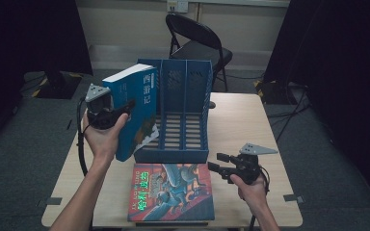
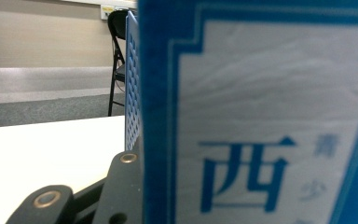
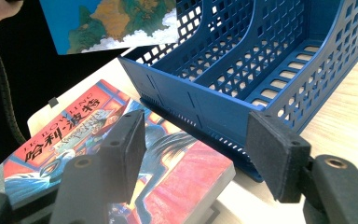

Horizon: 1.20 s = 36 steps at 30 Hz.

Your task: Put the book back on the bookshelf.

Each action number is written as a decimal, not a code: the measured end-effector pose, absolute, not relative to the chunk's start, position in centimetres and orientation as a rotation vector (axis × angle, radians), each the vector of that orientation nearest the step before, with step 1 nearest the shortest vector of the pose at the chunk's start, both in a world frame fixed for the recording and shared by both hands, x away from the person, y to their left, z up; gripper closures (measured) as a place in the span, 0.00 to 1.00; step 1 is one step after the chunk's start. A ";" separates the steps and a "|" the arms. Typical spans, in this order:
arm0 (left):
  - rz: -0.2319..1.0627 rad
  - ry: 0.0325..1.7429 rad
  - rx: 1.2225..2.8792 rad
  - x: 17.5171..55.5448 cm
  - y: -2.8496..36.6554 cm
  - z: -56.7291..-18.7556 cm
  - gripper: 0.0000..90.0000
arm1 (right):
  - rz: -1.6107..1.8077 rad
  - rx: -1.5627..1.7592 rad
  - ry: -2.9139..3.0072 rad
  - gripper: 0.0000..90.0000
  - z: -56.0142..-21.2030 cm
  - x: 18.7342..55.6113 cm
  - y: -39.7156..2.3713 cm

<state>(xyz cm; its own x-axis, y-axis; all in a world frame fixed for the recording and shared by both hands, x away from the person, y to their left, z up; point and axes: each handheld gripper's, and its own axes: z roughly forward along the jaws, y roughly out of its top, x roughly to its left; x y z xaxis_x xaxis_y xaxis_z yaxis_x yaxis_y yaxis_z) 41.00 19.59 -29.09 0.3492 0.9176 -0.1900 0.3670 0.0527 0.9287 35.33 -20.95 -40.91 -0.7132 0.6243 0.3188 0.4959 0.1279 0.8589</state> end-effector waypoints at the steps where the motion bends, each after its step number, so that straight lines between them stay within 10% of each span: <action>1: 0.632 1.217 1.517 41.2 19.5 -29.2 0.69 | 1.650 1.134 2.268 0.42 -40.9 35.3 -21.0; 36: 0.699 1.274 1.561 42.7 19.7 -29.2 0.69 | 1.640 1.124 2.285 0.42 -41.1 35.2 -20.9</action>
